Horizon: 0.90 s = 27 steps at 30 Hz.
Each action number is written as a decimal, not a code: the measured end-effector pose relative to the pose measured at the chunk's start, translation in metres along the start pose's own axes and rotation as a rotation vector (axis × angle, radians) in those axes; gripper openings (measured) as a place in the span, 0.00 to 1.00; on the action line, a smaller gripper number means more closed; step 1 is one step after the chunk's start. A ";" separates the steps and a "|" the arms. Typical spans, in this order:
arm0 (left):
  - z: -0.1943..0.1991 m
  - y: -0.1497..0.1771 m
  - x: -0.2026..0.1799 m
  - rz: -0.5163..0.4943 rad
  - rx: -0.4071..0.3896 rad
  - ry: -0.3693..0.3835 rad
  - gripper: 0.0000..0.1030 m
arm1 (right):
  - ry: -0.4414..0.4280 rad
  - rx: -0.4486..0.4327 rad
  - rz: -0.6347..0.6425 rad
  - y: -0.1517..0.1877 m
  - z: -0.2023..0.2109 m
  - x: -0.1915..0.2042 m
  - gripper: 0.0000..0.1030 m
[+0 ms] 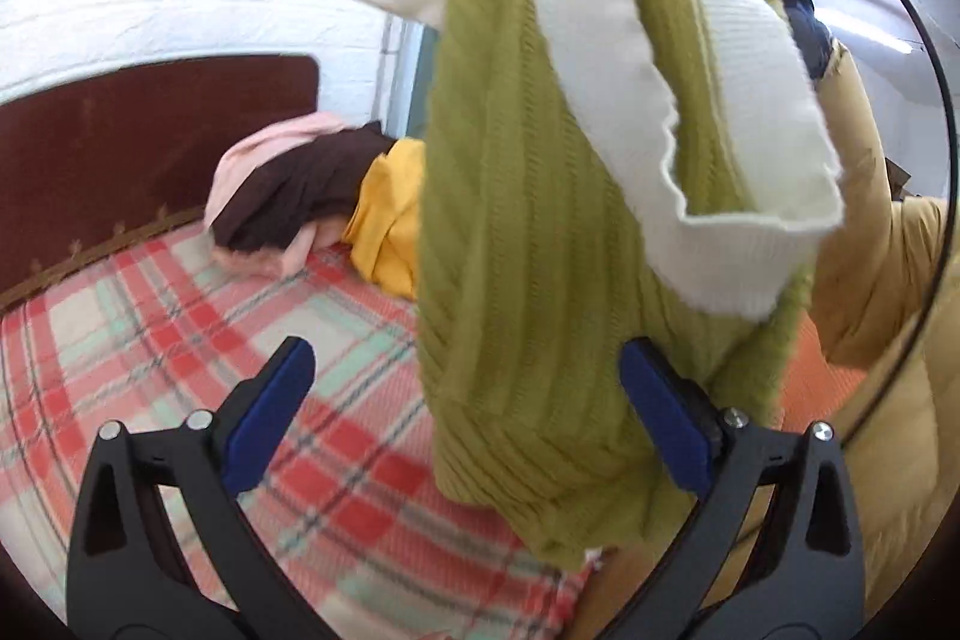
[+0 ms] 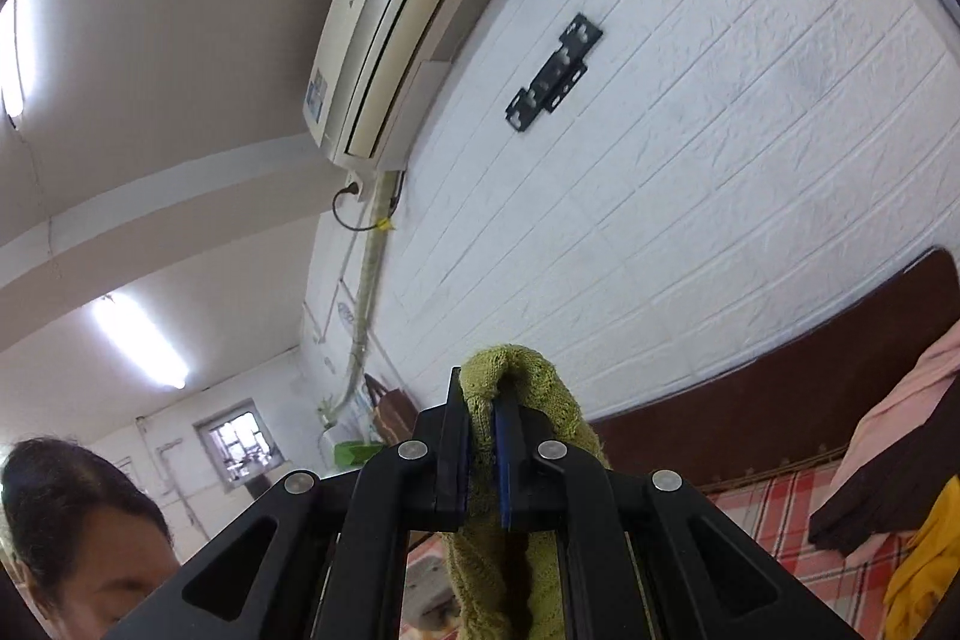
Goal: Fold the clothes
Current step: 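Grasp the sweater hem with the left gripper while the right gripper holds it up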
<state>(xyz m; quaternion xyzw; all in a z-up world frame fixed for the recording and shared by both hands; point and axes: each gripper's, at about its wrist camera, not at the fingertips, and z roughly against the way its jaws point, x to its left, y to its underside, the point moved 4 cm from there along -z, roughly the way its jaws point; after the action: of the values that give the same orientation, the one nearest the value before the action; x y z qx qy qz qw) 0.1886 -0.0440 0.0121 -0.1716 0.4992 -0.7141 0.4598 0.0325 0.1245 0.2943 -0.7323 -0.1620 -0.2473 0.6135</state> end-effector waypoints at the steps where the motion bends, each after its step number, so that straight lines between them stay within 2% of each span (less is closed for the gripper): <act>1: 0.010 0.011 0.001 0.012 0.010 -0.006 0.99 | -0.007 0.015 -0.008 0.009 -0.009 0.002 0.06; 6: 0.039 0.036 -0.002 0.013 0.001 -0.051 0.99 | -0.037 0.083 -0.050 0.053 -0.055 0.012 0.07; 10: 0.044 0.036 0.012 -0.013 -0.024 -0.181 0.99 | -0.027 0.091 -0.066 0.071 -0.072 0.020 0.08; 12: 0.041 0.033 0.030 0.008 -0.038 -0.246 0.99 | -0.022 0.091 -0.061 0.078 -0.075 0.026 0.08; 13: 0.042 0.032 0.038 0.032 -0.044 -0.252 0.98 | -0.019 0.090 -0.058 0.081 -0.075 0.029 0.08; 15: 0.042 0.030 0.055 0.081 -0.056 -0.263 0.80 | -0.019 0.087 -0.047 0.086 -0.074 0.034 0.08; 17: 0.045 0.030 0.064 0.129 -0.054 -0.200 0.31 | -0.021 0.087 -0.037 0.089 -0.070 0.039 0.08; 18: 0.047 0.030 0.067 0.150 -0.052 -0.162 0.19 | -0.021 0.086 -0.032 0.091 -0.068 0.042 0.08; 19: 0.053 0.029 0.068 0.147 -0.066 -0.169 0.11 | -0.022 0.088 -0.026 0.093 -0.066 0.044 0.08; 24: 0.102 0.006 0.064 0.191 -0.180 -0.137 0.07 | -0.048 0.079 -0.005 0.099 -0.050 0.056 0.08; 27: 0.158 -0.016 0.054 0.151 -0.271 -0.178 0.07 | -0.078 0.052 0.030 0.099 -0.033 0.075 0.08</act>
<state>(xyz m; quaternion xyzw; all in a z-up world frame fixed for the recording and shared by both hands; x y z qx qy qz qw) 0.2645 -0.1748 0.0844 -0.2568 0.5596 -0.5856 0.5272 0.1422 0.0678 0.2599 -0.7274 -0.1812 -0.2053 0.6292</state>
